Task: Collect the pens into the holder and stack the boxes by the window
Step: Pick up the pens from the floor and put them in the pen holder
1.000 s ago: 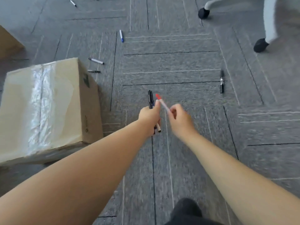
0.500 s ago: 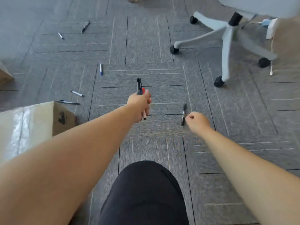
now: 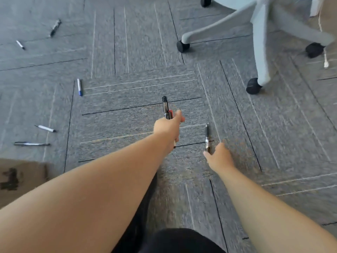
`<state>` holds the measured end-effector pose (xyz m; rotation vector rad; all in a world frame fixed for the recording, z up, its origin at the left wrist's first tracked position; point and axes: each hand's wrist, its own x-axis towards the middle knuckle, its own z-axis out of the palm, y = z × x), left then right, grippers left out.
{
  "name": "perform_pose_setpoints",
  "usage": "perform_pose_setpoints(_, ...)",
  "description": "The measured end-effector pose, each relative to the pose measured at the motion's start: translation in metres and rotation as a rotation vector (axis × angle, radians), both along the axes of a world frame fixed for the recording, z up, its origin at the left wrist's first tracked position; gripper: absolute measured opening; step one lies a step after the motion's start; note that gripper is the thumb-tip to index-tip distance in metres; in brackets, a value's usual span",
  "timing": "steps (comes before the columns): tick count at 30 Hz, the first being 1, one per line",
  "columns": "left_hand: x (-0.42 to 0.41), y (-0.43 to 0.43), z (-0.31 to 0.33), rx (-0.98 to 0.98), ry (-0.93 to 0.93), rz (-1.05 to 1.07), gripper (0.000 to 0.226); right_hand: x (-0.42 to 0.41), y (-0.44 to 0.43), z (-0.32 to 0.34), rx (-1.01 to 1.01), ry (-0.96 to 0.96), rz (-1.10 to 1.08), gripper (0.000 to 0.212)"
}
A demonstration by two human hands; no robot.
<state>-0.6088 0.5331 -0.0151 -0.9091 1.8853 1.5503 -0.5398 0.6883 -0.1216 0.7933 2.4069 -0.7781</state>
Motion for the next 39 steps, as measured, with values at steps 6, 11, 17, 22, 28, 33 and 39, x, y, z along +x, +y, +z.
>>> perform_pose_setpoints(6,-0.018,-0.023,-0.007,-0.023,-0.049,0.062,0.052,-0.034,-0.038,0.036,-0.21,0.157,0.052,0.019)
perform_pose_setpoints(11,-0.046,-0.052,0.032,0.028,0.032,0.086,0.048,-0.076,-0.105,0.116,-0.365,0.315,0.229,0.009)
perform_pose_setpoints(17,-0.08,-0.174,0.108,-0.081,0.06,0.315,0.027,-0.119,-0.209,0.215,-0.396,0.158,0.456,0.036)
perform_pose_setpoints(22,-0.078,-0.271,0.138,-0.032,0.025,0.659,0.024,-0.172,-0.292,0.258,-0.277,0.005,0.652,0.046)
perform_pose_setpoints(28,-0.092,-0.352,0.16,-0.261,-0.052,0.754,0.033,-0.26,-0.364,0.277,-0.082,-0.075,0.874,0.038)
perform_pose_setpoints(33,-0.085,-0.387,0.136,-0.413,-0.204,0.737,0.027,-0.292,-0.401,0.252,-0.001,-0.126,1.037,0.032)
perform_pose_setpoints(39,-0.084,-0.375,0.068,-0.606,-0.227,0.482,0.033,-0.317,-0.425,0.169,0.065,-0.163,1.194,0.027)
